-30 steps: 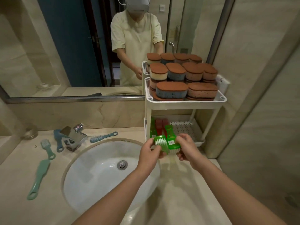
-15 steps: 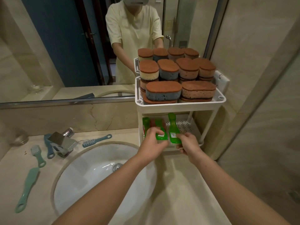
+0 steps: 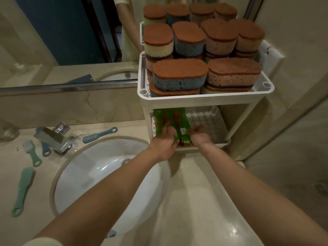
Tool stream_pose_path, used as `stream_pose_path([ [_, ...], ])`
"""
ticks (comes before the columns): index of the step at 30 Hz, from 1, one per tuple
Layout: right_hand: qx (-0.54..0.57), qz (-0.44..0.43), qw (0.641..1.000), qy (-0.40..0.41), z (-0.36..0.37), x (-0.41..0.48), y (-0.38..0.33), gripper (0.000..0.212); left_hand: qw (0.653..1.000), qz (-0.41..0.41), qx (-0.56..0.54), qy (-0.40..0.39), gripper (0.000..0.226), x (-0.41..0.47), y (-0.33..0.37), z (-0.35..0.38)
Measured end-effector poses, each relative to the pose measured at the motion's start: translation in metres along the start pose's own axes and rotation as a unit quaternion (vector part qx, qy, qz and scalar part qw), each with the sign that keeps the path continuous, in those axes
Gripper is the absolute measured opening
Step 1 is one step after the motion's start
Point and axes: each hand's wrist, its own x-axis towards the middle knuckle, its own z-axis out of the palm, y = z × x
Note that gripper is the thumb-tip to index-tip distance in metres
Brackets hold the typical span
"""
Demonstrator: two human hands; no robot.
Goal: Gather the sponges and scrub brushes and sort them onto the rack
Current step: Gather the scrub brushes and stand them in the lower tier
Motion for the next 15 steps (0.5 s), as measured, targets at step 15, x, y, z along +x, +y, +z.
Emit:
stream_pose_path([
  [15,-0.163,-0.043,0.986,0.001,0.005,0.009,0.001,0.020,0.988,0.070,0.134,0.014,0.027,0.002,-0.006,0.015],
])
